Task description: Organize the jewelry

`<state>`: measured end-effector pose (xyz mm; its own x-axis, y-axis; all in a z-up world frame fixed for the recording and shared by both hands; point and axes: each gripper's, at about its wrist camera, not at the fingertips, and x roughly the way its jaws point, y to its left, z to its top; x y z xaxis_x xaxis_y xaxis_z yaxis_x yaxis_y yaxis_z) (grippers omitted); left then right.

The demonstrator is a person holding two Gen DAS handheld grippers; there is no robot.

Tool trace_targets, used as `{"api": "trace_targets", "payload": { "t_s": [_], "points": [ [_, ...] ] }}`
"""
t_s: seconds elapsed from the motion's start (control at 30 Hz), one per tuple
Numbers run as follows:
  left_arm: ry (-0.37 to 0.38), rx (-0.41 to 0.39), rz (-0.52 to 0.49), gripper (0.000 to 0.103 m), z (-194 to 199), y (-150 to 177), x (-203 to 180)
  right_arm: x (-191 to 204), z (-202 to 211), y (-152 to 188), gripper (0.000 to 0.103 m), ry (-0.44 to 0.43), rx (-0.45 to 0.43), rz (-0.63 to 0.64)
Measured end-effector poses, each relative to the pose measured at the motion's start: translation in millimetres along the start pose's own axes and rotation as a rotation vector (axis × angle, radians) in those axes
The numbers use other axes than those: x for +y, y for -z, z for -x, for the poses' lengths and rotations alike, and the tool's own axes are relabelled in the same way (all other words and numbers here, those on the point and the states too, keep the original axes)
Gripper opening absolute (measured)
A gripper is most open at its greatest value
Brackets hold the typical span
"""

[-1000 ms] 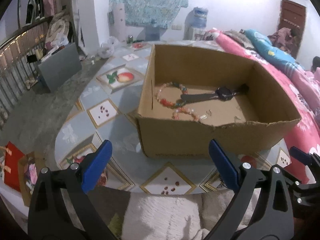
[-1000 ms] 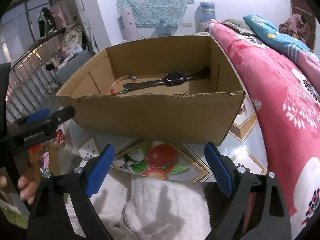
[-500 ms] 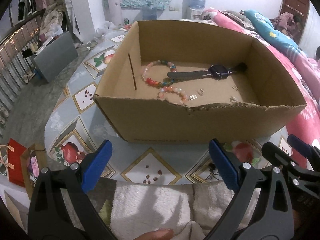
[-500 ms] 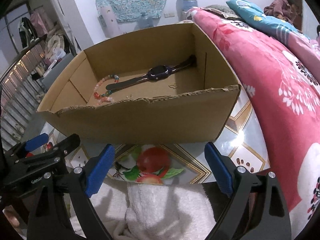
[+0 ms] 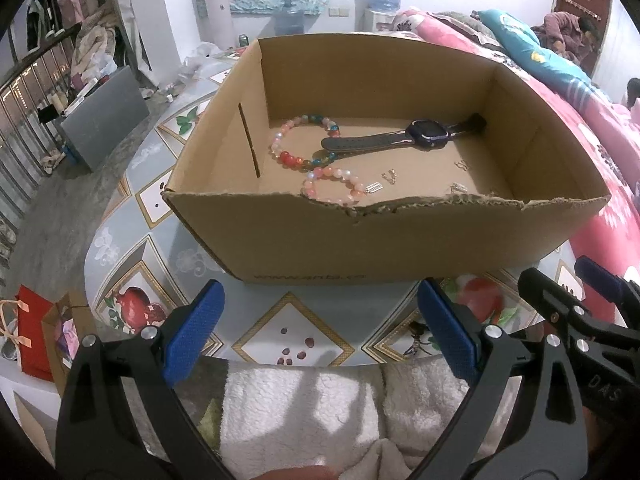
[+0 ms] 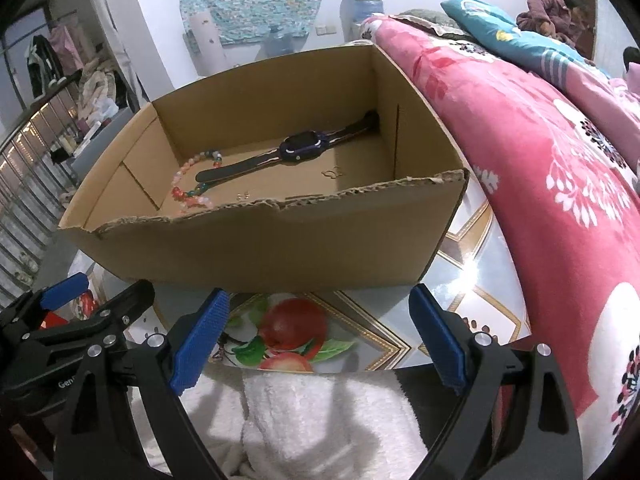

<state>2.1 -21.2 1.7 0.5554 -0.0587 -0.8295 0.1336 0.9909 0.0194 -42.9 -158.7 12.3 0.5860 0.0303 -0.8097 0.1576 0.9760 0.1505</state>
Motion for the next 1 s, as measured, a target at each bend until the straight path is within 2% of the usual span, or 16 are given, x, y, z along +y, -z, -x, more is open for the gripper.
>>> {"api": "trace_targets", "payload": {
  "t_s": [1.0],
  "points": [
    [0.001, 0.04, 0.006, 0.093, -8.2, 0.0, 0.9, -5.0, -2.3, 1.2, 0.089, 0.024, 0.013, 0.005]
  ]
}}
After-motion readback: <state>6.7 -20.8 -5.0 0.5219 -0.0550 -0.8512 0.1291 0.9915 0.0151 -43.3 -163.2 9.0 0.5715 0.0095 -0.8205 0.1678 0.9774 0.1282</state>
